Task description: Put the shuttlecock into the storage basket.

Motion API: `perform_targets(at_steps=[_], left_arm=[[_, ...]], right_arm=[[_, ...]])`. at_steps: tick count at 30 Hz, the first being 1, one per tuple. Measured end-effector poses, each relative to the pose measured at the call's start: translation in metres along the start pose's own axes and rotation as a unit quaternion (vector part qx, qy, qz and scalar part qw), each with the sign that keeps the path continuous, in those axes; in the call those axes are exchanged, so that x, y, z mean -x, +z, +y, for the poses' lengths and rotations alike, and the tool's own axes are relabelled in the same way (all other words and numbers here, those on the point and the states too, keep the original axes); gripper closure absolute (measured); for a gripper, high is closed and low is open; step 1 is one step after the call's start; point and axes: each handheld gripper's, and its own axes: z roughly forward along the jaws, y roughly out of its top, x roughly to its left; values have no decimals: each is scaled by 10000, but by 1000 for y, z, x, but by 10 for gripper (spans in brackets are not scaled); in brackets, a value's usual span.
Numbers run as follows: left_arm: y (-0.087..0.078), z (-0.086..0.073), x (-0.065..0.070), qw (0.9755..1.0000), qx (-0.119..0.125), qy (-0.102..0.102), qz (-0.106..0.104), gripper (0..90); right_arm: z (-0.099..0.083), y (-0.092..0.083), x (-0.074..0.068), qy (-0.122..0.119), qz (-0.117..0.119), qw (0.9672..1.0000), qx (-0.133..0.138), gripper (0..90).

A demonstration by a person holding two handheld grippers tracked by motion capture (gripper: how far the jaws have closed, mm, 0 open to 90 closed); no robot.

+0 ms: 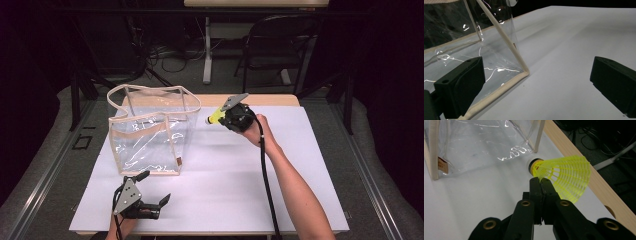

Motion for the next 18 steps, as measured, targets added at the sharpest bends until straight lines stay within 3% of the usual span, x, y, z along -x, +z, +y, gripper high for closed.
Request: perform_targets(at_steps=[18], left_arm=[[0, 0, 0, 10000, 3, 2, 8, 0]], right_arm=[[9, -11, 3, -50, -63, 9999, 94, 892]])
